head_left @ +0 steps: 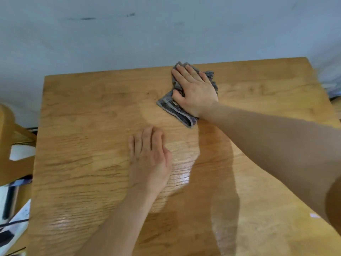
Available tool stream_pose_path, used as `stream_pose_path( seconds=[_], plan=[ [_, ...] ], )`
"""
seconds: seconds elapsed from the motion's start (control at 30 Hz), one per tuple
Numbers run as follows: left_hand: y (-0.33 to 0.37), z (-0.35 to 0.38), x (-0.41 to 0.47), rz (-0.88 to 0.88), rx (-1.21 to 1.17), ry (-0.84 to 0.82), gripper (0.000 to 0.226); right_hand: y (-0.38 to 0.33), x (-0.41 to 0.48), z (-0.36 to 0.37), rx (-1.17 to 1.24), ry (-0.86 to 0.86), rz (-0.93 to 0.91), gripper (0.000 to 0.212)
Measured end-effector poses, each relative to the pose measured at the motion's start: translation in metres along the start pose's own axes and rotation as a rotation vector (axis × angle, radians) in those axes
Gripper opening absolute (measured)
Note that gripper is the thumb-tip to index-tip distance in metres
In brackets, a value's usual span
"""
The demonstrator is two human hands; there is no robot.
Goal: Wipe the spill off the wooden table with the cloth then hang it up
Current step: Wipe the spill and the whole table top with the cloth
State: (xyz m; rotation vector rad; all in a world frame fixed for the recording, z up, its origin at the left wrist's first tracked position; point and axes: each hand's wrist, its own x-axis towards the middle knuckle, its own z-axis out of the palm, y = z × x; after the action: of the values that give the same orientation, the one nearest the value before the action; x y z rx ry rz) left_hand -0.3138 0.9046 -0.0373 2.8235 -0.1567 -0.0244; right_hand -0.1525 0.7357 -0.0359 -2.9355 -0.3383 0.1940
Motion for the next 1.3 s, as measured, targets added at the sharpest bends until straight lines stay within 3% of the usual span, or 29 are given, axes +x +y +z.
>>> stream_pose_path(
  seconds=[0.17,0.3,0.53,0.67,0.83,0.97,1.17,1.3],
  plan=[
    [-0.001,0.003,0.011,-0.045,0.025,-0.012,0.035,0.005,0.034,-0.001,-0.024,-0.007,0.04,0.064],
    [0.004,0.003,0.002,-0.064,0.061,-0.001,0.04,-0.015,0.006,0.009,0.015,0.02,0.067,0.063],
    [0.003,0.0,0.003,-0.04,0.041,0.028,0.041,-0.046,-0.134,0.028,0.1,-0.027,-0.184,0.062],
    [0.007,-0.001,0.004,-0.046,0.054,0.03,0.038,-0.011,-0.108,0.018,0.061,-0.035,-0.316,0.062],
    [0.008,0.0,0.006,-0.065,0.053,0.012,0.036,0.045,-0.002,-0.002,0.001,0.03,0.089,0.065],
    [0.004,0.001,0.009,-0.075,0.061,0.011,0.034,0.041,0.029,0.0,0.024,0.076,0.253,0.064],
    [0.005,-0.001,0.004,-0.072,0.06,0.001,0.041,-0.025,-0.093,0.024,0.023,0.07,-0.034,0.063],
    [0.007,-0.002,0.006,-0.091,0.056,-0.006,0.04,-0.018,-0.13,0.026,0.029,-0.011,-0.263,0.062]
  ],
)
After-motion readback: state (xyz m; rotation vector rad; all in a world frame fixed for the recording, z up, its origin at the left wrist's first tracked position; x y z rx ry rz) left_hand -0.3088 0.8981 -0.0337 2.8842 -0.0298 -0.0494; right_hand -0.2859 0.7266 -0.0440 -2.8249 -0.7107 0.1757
